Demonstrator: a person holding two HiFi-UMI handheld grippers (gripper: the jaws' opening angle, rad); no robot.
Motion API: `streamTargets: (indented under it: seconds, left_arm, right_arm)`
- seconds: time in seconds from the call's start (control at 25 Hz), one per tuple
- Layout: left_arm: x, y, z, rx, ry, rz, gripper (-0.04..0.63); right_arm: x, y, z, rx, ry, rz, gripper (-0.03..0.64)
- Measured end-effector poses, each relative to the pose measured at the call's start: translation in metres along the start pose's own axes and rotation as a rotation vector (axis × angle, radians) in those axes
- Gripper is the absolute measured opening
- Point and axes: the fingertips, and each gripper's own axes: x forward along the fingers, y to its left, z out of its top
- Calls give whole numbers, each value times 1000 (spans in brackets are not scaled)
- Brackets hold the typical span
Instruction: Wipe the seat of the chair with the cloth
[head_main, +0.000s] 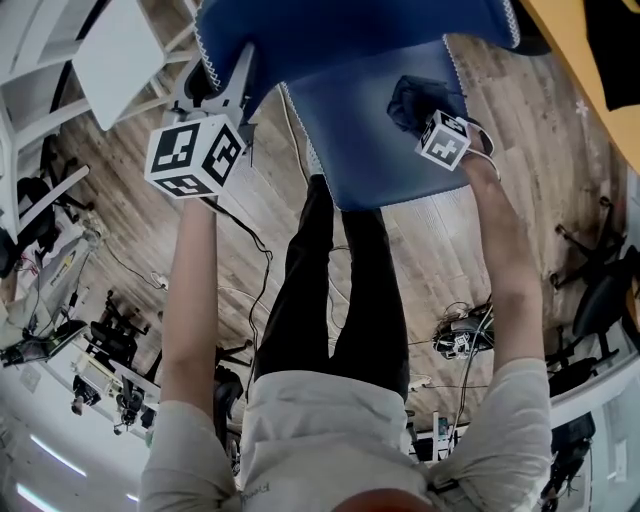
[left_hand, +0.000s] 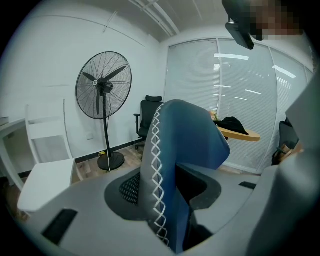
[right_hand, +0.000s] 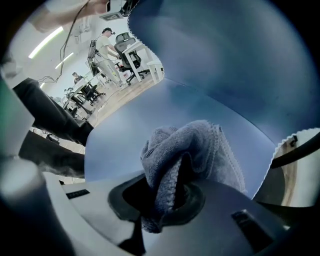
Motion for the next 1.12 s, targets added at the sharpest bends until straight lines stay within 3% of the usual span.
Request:
streamTargets:
  seconds: [0.16,0.6,1.12]
  left_arm:
    - [1,1,0,-8,1,11,187]
    - [-1,0,0,-9,0,24,189]
    - [3,2,-1,4,-11,8,187]
  right_arm:
    - [-10,-11,-24,73,-8,-22,44]
    - [-29,-18,-88,573,-234,-168,44]
    - [-30,-7,-111,1116,-448,-363,44]
